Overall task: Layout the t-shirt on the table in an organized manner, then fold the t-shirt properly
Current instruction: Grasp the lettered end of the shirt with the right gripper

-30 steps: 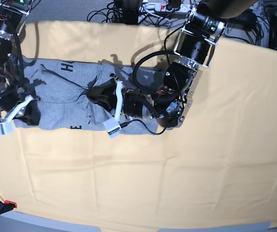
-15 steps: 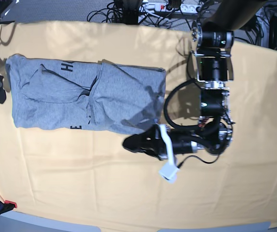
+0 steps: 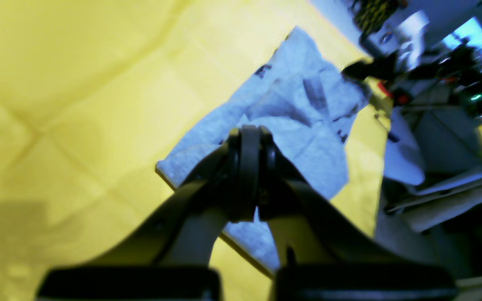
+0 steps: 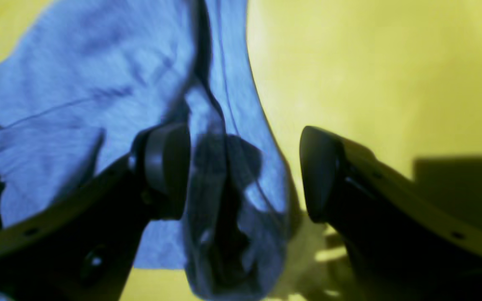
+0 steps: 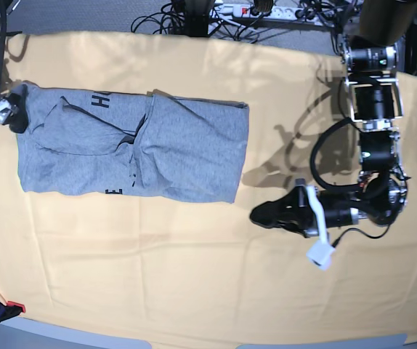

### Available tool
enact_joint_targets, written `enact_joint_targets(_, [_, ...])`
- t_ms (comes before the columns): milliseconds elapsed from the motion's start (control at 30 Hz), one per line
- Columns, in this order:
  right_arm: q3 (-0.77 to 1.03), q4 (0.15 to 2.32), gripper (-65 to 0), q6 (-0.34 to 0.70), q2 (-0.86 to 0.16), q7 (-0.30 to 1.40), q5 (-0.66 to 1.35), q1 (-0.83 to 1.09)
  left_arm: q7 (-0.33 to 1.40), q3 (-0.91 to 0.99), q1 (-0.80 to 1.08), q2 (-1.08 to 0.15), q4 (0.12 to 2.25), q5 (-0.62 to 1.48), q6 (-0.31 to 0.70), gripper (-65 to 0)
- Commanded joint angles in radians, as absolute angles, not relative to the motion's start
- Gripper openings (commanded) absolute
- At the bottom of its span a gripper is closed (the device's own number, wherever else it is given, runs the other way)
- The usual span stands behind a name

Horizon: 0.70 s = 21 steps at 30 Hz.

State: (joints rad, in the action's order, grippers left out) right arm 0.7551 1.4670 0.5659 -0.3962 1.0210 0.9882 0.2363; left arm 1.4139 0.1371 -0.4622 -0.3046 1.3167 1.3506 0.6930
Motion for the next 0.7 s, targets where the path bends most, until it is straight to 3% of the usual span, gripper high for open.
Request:
enact_joint_targets(0, [0.75, 1.46, -22.6, 0.577, -0.419, 1.025, 1.032, 0.221, 1.396, 0.14, -0.491, -0.323, 1.333, 1.392, 0.698, -65.0])
enact_joint_targets(300, [0.744, 1.227, -22.6, 0.695, -0.418, 1.201, 1.274, 0.166, 1.396, 0.14, -0.491, -0.44, 1.333, 1.422, 0.698, -65.0])
enact_joint_targets(467, [0.707, 1.198, -22.6, 0.698, -0.419, 1.372, 1.467, 0.166, 1.396, 0.14, -0.491, -0.452, 1.333, 1.427, 0.698, -65.0])
enact_joint_targets(667, [0.631, 1.197, -22.8, 0.698, -0.418, 1.372, 1.484, 0.146, 1.396, 0.14, -0.491, -0.451, 1.333, 1.428, 0.698, -65.0])
